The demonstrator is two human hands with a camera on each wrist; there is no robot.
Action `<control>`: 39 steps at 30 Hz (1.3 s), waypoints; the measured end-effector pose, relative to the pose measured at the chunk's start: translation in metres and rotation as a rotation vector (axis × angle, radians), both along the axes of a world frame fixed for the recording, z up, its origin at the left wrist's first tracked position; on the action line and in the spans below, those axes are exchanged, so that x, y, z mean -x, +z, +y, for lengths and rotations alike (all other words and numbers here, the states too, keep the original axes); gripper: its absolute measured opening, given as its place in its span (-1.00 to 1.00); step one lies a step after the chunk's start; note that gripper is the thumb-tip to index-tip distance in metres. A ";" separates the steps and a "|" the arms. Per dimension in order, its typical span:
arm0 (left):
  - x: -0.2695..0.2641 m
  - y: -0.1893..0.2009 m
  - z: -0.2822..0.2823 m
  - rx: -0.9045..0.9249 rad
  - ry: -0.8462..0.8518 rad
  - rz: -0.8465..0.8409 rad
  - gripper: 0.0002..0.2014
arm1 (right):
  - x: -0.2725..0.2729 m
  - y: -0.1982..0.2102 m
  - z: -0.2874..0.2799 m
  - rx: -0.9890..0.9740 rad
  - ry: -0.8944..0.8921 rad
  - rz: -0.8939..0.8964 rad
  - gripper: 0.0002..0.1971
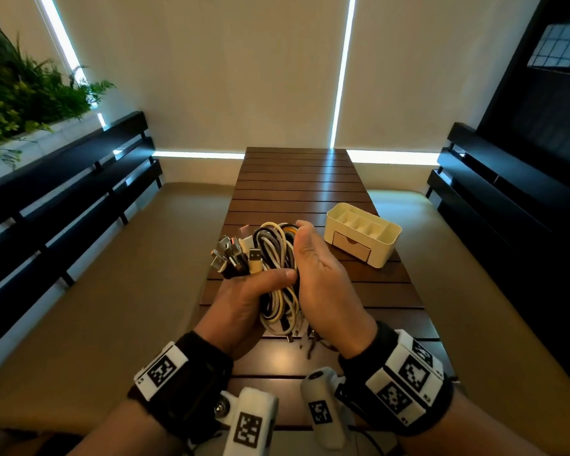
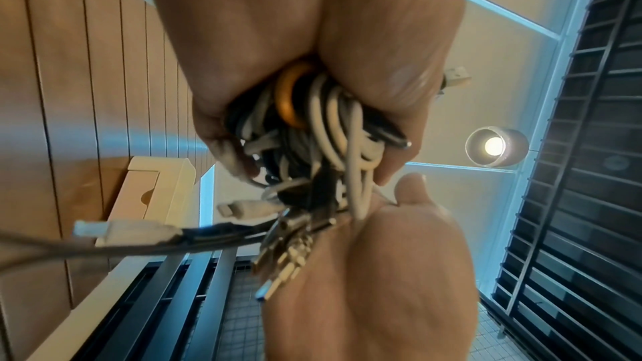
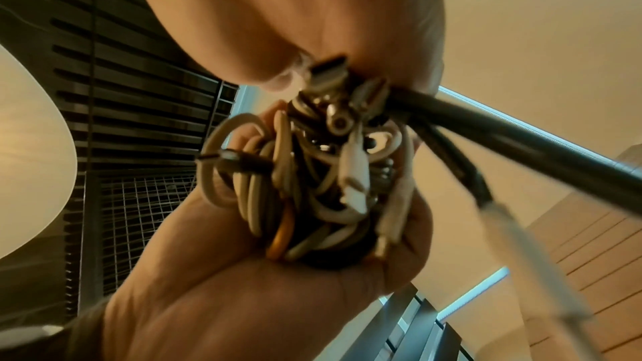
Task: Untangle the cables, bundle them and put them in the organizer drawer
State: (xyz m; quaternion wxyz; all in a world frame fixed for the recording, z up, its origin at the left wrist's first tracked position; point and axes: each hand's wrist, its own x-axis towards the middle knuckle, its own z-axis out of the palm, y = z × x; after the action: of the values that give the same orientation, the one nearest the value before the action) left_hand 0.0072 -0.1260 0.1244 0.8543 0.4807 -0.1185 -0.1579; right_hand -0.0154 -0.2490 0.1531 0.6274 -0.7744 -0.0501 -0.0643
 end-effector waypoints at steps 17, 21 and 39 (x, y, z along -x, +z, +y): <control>-0.013 0.003 0.019 0.020 -0.145 -0.156 -0.30 | -0.023 -0.002 0.001 0.255 0.215 0.076 0.24; -0.014 -0.003 0.019 -0.031 -0.129 -0.161 -0.56 | -0.022 -0.005 0.004 0.383 0.189 0.054 0.32; -0.029 -0.003 0.024 0.064 -0.019 -0.030 -0.08 | -0.009 -0.003 -0.018 0.007 0.044 -0.038 -0.62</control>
State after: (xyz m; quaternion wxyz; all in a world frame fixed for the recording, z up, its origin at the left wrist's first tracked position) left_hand 0.0361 -0.1016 0.1211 0.8660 0.4542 -0.1406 -0.1548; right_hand -0.0060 -0.2668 0.1502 0.6248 -0.7740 -0.0794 -0.0651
